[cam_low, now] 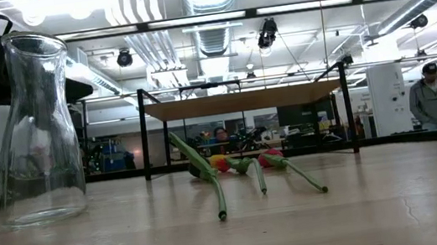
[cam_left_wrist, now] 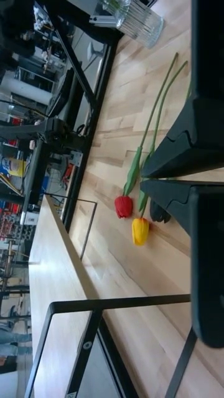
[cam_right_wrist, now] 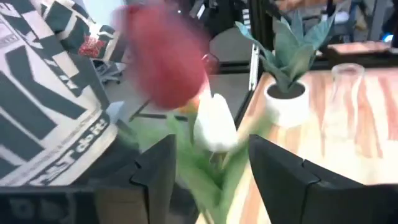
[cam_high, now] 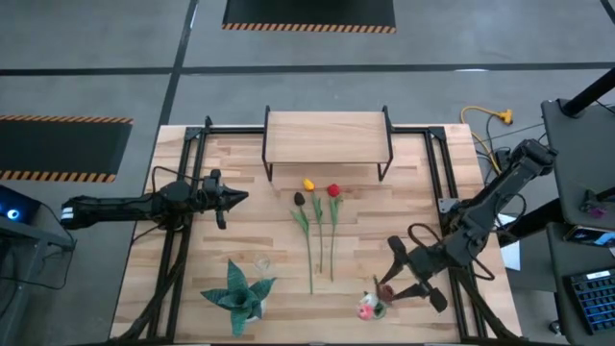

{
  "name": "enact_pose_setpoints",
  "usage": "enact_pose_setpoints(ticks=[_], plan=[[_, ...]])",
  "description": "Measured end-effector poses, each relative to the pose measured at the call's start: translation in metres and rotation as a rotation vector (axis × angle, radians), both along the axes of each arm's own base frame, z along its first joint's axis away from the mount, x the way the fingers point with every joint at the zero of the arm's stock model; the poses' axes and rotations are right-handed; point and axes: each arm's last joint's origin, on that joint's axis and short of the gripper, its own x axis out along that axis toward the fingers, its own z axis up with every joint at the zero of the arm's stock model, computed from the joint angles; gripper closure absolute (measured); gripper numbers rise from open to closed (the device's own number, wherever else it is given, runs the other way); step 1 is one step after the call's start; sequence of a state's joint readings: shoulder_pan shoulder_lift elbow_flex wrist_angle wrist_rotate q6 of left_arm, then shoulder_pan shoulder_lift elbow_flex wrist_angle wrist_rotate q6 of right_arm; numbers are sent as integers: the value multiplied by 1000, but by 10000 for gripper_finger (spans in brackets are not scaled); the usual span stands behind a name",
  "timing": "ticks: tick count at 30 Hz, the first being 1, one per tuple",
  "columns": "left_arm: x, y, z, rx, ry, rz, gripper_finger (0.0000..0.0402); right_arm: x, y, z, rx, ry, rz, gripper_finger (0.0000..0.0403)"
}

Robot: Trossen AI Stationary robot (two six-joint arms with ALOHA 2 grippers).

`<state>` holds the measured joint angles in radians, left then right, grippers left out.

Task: Pick and place flowers into a vace then onto a shelf
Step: Put the black flower into the top transparent vase

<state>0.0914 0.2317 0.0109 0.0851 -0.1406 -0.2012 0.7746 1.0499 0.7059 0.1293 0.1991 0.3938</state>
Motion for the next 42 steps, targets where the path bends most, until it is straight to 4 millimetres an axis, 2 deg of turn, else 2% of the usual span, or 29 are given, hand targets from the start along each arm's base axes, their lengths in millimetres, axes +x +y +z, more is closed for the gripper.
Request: enact_pose_setpoints(ticks=[16, 21, 27, 32, 36, 42], plan=[[0, 0, 0, 0, 0, 0, 402, -45, -42, 52, 65, -275, 28, 204], [0, 0, 0, 0, 0, 0, 402, -53, -58, 61, 81, -325, -170, 204], [0, 0, 0, 0, 0, 0, 402, -63, -71, 68, -14, -420, -239, 214], [0, 0, 0, 0, 0, 0, 402, -70, -89, 64, -73, -391, -340, 242], [0, 0, 0, 0, 0, 0, 402, -72, -99, 63, -56, -411, -315, 269], [0, 0, 0, 0, 0, 0, 402, -63, -111, 50, -42, -372, -364, 307]])
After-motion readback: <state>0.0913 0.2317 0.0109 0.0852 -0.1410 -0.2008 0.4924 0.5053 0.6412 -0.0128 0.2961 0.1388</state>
